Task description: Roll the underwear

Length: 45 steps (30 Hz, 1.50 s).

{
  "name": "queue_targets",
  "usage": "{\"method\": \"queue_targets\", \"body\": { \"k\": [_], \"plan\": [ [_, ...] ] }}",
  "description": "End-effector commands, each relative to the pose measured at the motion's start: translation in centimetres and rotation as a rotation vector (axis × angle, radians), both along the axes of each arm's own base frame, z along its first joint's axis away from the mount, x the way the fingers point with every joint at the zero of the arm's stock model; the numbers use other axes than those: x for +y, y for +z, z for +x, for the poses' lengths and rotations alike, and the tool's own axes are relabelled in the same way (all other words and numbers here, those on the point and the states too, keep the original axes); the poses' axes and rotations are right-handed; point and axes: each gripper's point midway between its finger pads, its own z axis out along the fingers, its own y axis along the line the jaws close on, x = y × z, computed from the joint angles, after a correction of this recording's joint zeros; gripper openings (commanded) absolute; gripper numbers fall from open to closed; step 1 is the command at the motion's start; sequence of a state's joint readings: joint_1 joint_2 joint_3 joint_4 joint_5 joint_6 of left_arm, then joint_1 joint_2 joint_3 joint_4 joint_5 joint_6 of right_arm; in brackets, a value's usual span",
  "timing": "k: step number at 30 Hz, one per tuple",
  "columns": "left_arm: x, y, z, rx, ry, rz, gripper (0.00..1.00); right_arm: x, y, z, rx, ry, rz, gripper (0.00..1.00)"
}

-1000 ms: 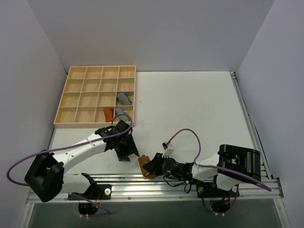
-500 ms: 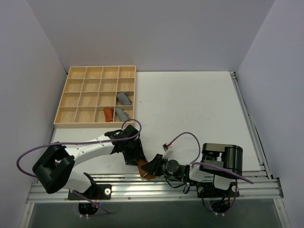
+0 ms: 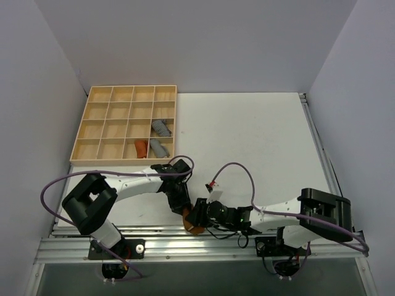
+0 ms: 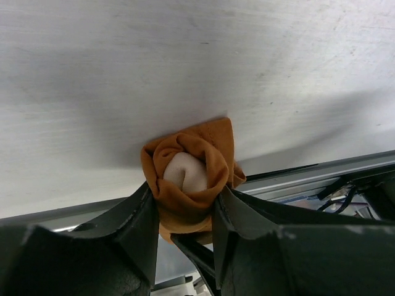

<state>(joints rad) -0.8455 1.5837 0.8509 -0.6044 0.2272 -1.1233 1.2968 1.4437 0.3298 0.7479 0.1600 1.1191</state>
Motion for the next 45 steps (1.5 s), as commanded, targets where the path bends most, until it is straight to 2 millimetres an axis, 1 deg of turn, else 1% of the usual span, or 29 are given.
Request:
{"method": "queue_targets", "body": {
  "k": [1, 2, 4, 5, 8, 11, 15, 16, 18, 19, 20, 22, 23, 25, 26, 27, 31, 32, 34, 37, 38, 40, 41, 43, 44, 45],
  "plan": [
    [2.3, -2.3, -1.3, 0.032, -0.047, 0.162, 0.12, -4.5, -2.0, 0.1, -0.059, 0.056, -0.303, 0.38],
    [2.5, -2.3, -1.4, 0.032, -0.052, 0.180, 0.12, -4.7, -1.0, 0.3, -0.072, 0.061, -0.312, 0.40],
    [2.5, -2.5, -1.4, 0.033, -0.059, 0.192, 0.10, -4.5, 0.6, 0.8, -0.120, 0.088, -0.322, 0.44],
    [2.4, -2.4, -1.3, 0.033, -0.060, 0.194, 0.08, -4.1, 2.2, 1.3, -0.135, 0.088, -0.307, 0.47],
    [2.3, -2.4, -1.3, 0.029, -0.068, 0.205, 0.06, -3.9, 4.3, 1.7, -0.143, 0.085, -0.264, 0.53],
    [2.3, -2.3, -1.2, 0.026, -0.075, 0.219, 0.05, -3.5, 5.2, 1.4, -0.098, 0.072, -0.189, 0.59],
    [2.3, -2.2, -1.0, 0.022, -0.084, 0.247, 0.04, -3.2, 4.4, 0.7, -0.030, 0.053, -0.139, 0.65],
    [2.4, -2.2, -1.0, 0.020, -0.087, 0.256, 0.04, -2.9, 4.5, 0.6, -0.021, 0.051, -0.119, 0.65],
    [2.6, -2.0, -0.9, 0.022, -0.090, 0.278, 0.03, -2.9, 3.7, 0.3, 0.005, 0.050, -0.117, 0.66],
    [2.7, -2.0, -0.9, 0.023, -0.091, 0.291, 0.03, -2.6, 3.7, 0.2, 0.009, 0.054, -0.098, 0.66],
    [3.1, -1.9, -1.0, 0.025, -0.092, 0.311, 0.02, -2.6, 3.1, 0.0, 0.027, 0.056, -0.109, 0.67],
    [3.0, -1.8, -0.8, 0.024, -0.095, 0.326, 0.02, -2.4, 2.6, -0.1, 0.038, 0.053, -0.119, 0.68],
    [3.3, -1.8, -0.8, 0.025, -0.096, 0.341, 0.02, -2.5, 2.0, -0.1, 0.046, 0.048, -0.138, 0.68],
    [3.4, -1.8, -0.8, 0.028, -0.099, 0.356, 0.02, -2.2, 1.7, -0.1, 0.047, 0.047, -0.124, 0.68],
    [3.3, -1.5, -0.6, 0.027, -0.100, 0.365, 0.02, -2.2, 1.1, -0.1, 0.053, 0.047, -0.133, 0.68],
    [3.4, -1.6, -0.6, 0.027, -0.104, 0.380, 0.02, -1.9, 1.1, -0.2, 0.054, 0.053, -0.126, 0.68],
    [3.0, -1.4, -0.6, 0.038, -0.118, 0.396, 0.02, -1.4, 0.1, 0.1, 0.065, 0.047, -0.161, 0.68],
    [2.9, -1.3, -0.7, 0.039, -0.123, 0.398, 0.02, -1.2, -0.4, 0.0, 0.081, 0.043, -0.181, 0.68],
    [2.8, -1.3, -0.2, 0.015, -0.126, 0.417, 0.02, -1.7, -1.5, -0.3, 0.098, 0.038, -0.233, 0.68],
    [2.4, -0.9, 0.0, 0.006, -0.124, 0.411, 0.02, -1.9, -2.5, -1.2, 0.122, 0.034, -0.258, 0.63],
    [2.4, -0.8, 0.0, 0.005, -0.123, 0.412, 0.02, -2.1, -2.7, -1.4, 0.129, 0.027, -0.262, 0.57],
    [2.2, -0.4, 0.2, -0.002, -0.118, 0.400, 0.04, -2.5, -3.1, -1.8, 0.146, 0.022, -0.272, 0.49],
    [2.2, -0.3, 0.1, 0.000, -0.117, 0.400, 0.05, -2.6, -3.1, -1.8, 0.142, 0.015, -0.277, 0.38],
    [1.9, 0.2, 0.3, -0.006, -0.112, 0.390, 0.06, -2.8, -3.0, -2.2, 0.142, 0.020, -0.289, 0.28],
    [1.9, 0.4, 0.5, -0.011, -0.110, 0.391, 0.07, -2.7, -2.7, -2.3, 0.139, 0.023, -0.280, 0.20],
    [1.8, 0.7, 0.7, -0.017, -0.102, 0.379, 0.09, -2.6, -2.6, -2.5, 0.136, 0.028, -0.276, 0.16]
  ]
}}
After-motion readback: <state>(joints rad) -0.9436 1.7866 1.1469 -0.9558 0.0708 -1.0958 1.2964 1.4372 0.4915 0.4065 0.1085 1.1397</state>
